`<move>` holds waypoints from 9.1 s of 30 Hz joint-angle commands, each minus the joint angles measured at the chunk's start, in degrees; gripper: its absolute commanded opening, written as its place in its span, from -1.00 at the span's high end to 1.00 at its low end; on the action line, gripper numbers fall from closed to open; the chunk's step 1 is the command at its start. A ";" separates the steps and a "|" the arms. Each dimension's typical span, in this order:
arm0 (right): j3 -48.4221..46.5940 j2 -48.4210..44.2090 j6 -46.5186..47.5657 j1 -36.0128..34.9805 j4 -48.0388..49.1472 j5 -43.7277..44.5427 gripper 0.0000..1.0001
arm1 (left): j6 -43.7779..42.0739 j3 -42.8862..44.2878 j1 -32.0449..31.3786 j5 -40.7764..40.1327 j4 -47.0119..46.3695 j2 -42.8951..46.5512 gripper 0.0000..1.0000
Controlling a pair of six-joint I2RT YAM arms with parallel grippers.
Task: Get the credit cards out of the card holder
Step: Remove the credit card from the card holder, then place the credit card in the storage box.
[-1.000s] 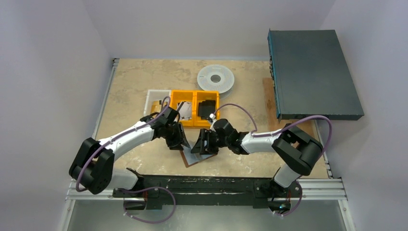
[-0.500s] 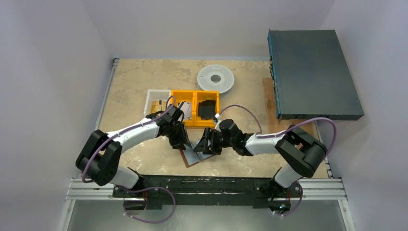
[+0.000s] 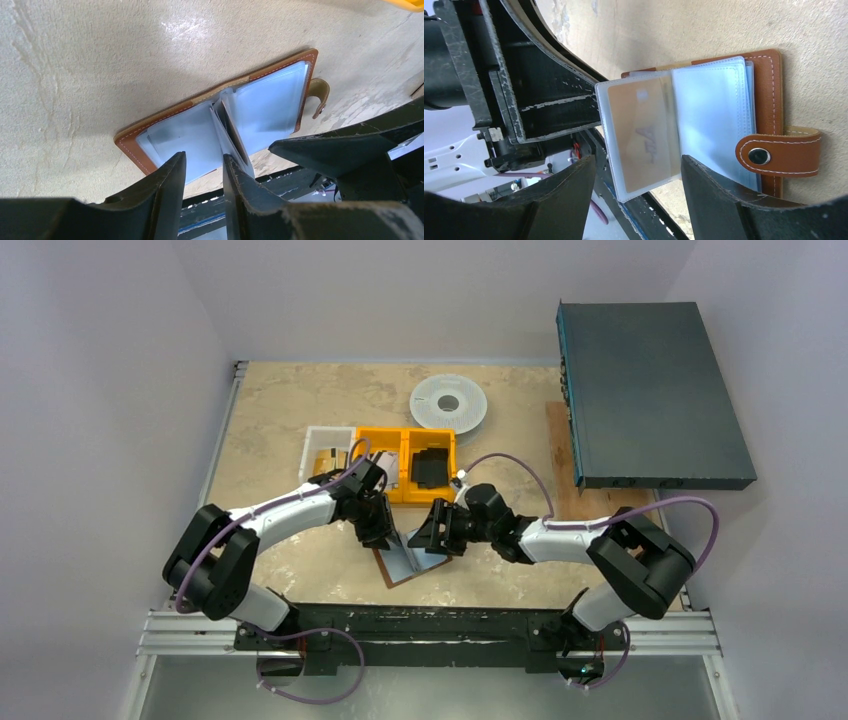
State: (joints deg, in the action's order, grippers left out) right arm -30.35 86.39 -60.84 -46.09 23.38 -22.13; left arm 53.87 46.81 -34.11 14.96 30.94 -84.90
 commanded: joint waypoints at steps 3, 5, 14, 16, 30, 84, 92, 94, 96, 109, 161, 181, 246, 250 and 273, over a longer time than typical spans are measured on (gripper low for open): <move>-0.22 -0.95 1.42 0.47 -1.80 0.82 -0.26 | 0.05 -0.02 -0.38 -0.12 -2.14 -0.95 0.38; -0.41 -1.06 1.99 0.47 -2.32 0.80 -0.26 | 0.04 -0.21 -0.50 -0.17 -2.35 -1.20 0.38; -3.02 -3.89 6.43 0.47 -9.37 4.93 -0.26 | -0.11 2.38 -1.61 -0.05 -1.99 -2.52 0.37; -3.02 -4.50 6.76 0.47 -10.06 5.08 -0.25 | -0.15 2.85 -1.78 0.01 -2.09 -3.31 0.36; -4.36 -5.17 8.57 0.47 -13.02 7.43 -0.23 | 0.02 3.75 -2.83 0.21 -2.65 -5.03 0.36; -10.32 3.82 9.94 -5.93 -25.67 19.03 0.68 | 3.95 -10.63 -2.85 4.70 -18.84 3.43 0.57; -10.82 3.04 9.86 -5.95 -26.86 18.84 0.69 | 5.32 -12.64 -2.86 6.55 -25.22 0.15 0.61; -11.02 2.95 10.07 -5.94 -27.12 18.88 0.68 | 5.47 -12.79 -2.83 6.89 -26.20 -0.48 0.62; -11.26 3.19 10.21 -5.95 -27.18 18.88 0.68 | 5.69 -12.93 -2.82 7.07 -27.03 -0.97 0.63; -11.27 3.85 9.80 -5.86 -27.77 19.35 0.68 | 6.29 -13.52 -2.81 6.75 -27.07 0.83 1.00; -10.35 5.00 10.19 -5.68 -27.42 19.50 0.70 | 0.52 -18.90 3.43 12.07 -24.06 5.21 0.81; -10.81 5.94 10.30 -5.68 -27.57 19.58 0.70 | 5.14 -23.47 3.34 14.95 -34.77 6.11 0.79; -20.06 -5.19 13.20 -5.42 -29.67 16.52 -0.30 | -11.44 -6.08 6.26 4.45 10.56 29.78 1.00; -19.53 -7.01 12.79 -5.42 -28.66 17.05 -0.59 | -11.77 -3.39 6.26 3.65 12.46 30.54 1.00; -17.46 -16.96 12.73 -4.84 -33.07 25.02 -0.82 | -21.99 32.54 13.42 -8.79 14.68 -0.35 1.00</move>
State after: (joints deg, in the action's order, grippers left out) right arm -48.18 71.59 -48.58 -51.31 -8.27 0.14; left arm 35.66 72.77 -22.09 7.60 46.98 -79.99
